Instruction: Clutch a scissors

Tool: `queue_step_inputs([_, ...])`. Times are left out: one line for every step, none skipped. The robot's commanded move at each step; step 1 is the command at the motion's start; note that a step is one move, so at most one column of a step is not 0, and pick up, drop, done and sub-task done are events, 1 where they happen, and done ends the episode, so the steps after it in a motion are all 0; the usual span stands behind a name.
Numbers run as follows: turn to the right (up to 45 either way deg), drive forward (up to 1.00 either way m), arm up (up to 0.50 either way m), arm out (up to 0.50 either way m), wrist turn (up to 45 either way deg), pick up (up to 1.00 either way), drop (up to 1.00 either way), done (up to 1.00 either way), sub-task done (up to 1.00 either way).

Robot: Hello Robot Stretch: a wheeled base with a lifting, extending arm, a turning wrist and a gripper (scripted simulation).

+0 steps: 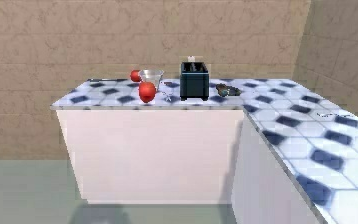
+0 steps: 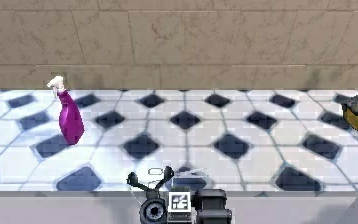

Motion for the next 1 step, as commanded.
queue_step_inputs([0.0,0.0,0.1,0.0,0.0,0.0,0.0,0.0,0.0])
